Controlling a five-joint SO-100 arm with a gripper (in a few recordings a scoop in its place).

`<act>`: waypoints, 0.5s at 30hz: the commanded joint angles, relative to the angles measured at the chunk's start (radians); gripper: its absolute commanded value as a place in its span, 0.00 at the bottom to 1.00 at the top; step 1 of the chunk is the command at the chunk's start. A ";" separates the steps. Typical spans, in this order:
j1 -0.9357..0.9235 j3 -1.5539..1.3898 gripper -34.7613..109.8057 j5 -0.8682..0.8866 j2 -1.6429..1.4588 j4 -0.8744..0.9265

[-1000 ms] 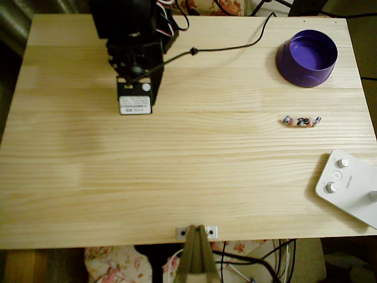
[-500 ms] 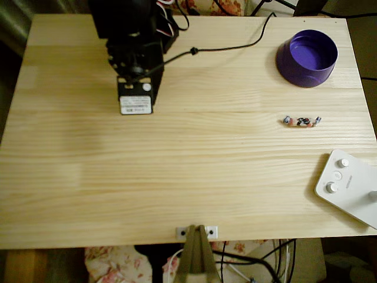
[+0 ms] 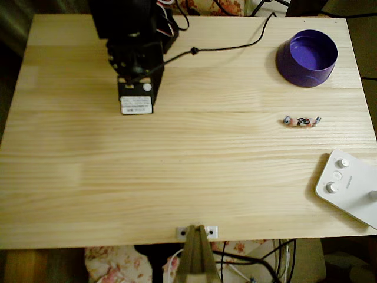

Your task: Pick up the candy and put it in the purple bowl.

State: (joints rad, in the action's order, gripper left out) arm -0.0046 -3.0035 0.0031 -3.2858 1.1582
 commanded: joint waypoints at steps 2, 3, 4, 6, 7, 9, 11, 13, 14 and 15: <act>0.006 0.020 0.24 0.005 -0.014 -0.011; 0.005 0.020 0.24 0.006 -0.014 -0.011; 0.002 0.020 0.24 0.009 -0.014 -0.011; -0.002 0.020 0.24 0.011 -0.014 -0.011; -0.002 0.020 0.24 0.011 -0.014 -0.011; -0.002 0.020 0.24 0.011 -0.014 -0.011; -0.002 0.020 0.24 0.009 -0.014 -0.011; -0.002 0.020 0.24 0.009 -0.014 -0.011; -0.002 0.020 0.24 0.009 -0.014 -0.011; -0.002 0.020 0.24 0.009 -0.014 -0.011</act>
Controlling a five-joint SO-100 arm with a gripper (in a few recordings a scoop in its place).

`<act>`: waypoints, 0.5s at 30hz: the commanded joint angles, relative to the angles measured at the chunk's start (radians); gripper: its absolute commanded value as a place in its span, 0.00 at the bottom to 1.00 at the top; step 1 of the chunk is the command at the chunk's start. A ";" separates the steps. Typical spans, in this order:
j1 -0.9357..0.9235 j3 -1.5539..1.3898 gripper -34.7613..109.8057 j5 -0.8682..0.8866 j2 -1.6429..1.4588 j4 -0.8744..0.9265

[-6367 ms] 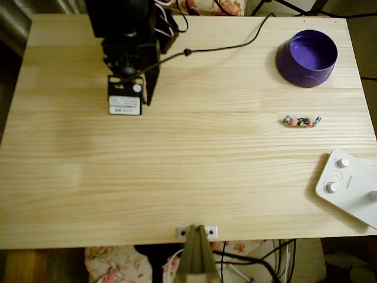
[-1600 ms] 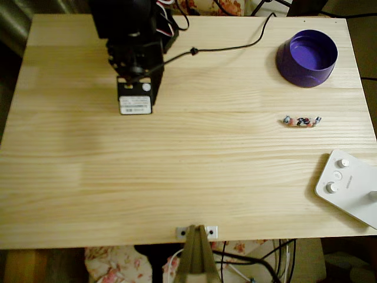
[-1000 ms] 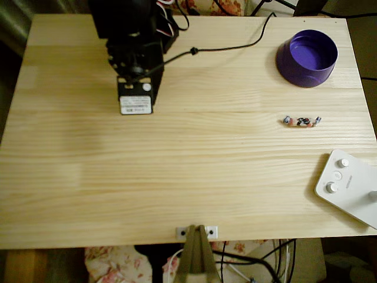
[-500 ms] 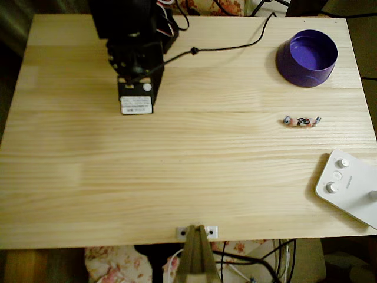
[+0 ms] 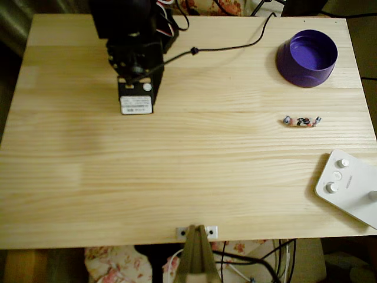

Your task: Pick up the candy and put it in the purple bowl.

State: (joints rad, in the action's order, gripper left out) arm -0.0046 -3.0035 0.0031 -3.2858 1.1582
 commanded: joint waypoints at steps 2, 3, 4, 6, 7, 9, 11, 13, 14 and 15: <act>-0.002 0.020 0.24 0.011 -0.014 -0.011; -0.002 0.020 0.24 0.011 -0.014 -0.011; -0.002 0.020 0.24 0.011 -0.014 -0.011; 0.005 0.020 0.24 0.008 -0.014 -0.011; 0.005 0.020 0.24 0.008 -0.014 -0.011; 0.005 0.020 0.24 0.008 -0.014 -0.011; 0.005 0.020 0.24 0.006 -0.014 -0.011; 0.005 0.020 0.24 0.006 -0.014 -0.011; 0.005 0.020 0.24 0.006 -0.014 -0.011; 0.005 0.020 0.24 0.006 -0.014 -0.011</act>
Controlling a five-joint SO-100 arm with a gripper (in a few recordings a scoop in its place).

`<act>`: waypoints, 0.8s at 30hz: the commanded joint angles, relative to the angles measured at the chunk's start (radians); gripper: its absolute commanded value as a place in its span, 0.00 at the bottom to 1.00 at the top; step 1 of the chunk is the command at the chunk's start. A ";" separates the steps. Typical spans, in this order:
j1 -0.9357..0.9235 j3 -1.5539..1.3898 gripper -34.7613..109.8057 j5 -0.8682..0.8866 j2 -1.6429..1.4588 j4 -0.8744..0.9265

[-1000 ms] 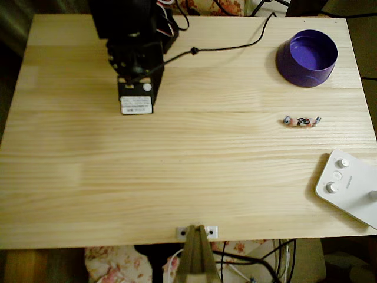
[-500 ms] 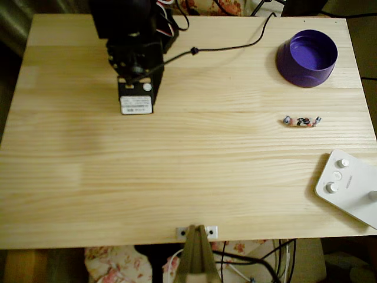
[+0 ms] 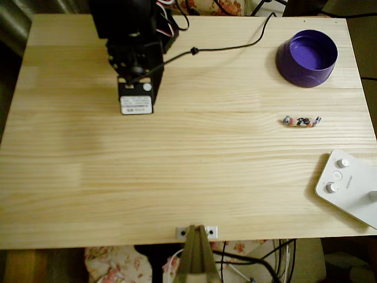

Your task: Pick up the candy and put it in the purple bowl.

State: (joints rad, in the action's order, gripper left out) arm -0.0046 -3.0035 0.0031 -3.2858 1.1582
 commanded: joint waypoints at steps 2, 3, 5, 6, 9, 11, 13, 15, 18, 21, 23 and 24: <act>0.005 0.020 0.24 0.006 -0.014 -0.011; 0.005 0.020 0.24 0.006 -0.014 -0.011; 0.005 0.020 0.24 0.006 -0.014 -0.011; 0.005 0.020 0.24 0.006 -0.014 -0.011; 0.005 0.020 0.24 0.005 -0.014 -0.011; 0.003 0.020 0.24 0.003 -0.014 -0.011; -0.002 0.020 0.24 0.003 -0.014 -0.011; -0.009 0.020 0.24 0.006 -0.014 -0.011; -0.015 0.032 0.24 -0.011 0.035 -0.051; -0.011 0.097 0.24 -0.011 0.114 -0.075; -0.005 0.153 0.24 -0.011 0.175 -0.080; -0.002 0.187 0.24 -0.012 0.206 -0.080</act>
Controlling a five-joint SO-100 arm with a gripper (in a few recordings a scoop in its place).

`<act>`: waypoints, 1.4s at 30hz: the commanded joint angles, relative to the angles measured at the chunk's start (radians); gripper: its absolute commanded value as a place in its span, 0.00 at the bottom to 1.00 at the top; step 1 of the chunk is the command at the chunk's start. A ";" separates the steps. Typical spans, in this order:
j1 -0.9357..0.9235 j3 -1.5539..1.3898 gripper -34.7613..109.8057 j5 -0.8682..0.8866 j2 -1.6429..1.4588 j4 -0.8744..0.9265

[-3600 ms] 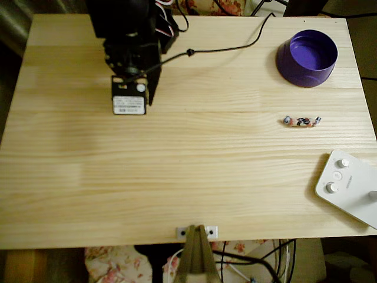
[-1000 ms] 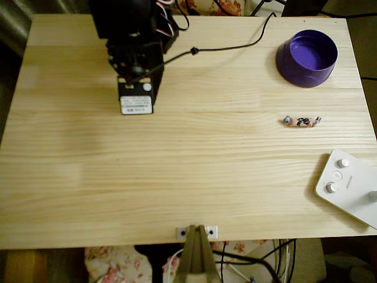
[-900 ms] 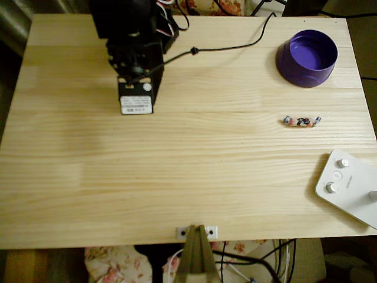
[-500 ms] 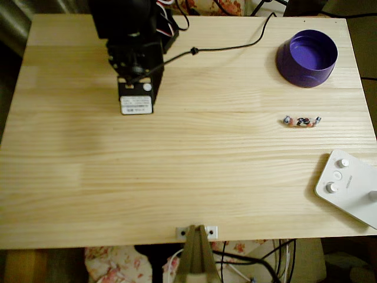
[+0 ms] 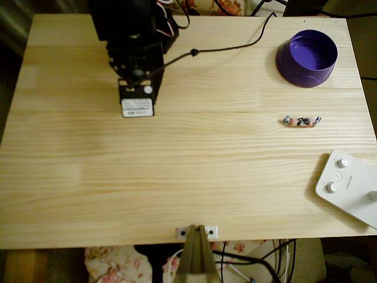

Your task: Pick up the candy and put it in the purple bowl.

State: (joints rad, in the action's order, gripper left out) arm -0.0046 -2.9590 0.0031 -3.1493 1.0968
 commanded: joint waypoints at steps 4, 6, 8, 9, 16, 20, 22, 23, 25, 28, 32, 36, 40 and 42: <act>0.012 0.285 0.24 -0.012 0.179 -0.009; 0.021 0.364 0.24 -0.012 0.227 0.006; 0.038 0.443 0.24 -0.023 0.282 0.026; 0.048 0.482 0.24 -0.034 0.313 0.035; 0.169 0.710 0.24 -0.080 0.456 0.106; 0.233 0.822 0.24 -0.160 0.551 0.137; 0.281 0.871 0.24 -0.207 0.594 0.152; 0.307 0.894 0.24 -0.253 0.617 0.160; 0.357 0.963 0.24 -0.460 0.666 0.239; 0.437 1.022 0.24 -0.462 0.723 0.250; 0.526 1.089 0.24 -0.491 0.807 0.227; 0.620 1.127 0.24 -0.555 0.876 0.218; 0.701 1.216 0.24 -0.580 0.992 0.249; 0.730 1.270 0.24 -0.557 1.052 0.256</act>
State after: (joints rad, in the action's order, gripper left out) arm 0.6688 -1.8254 -0.5553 -2.1384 1.3422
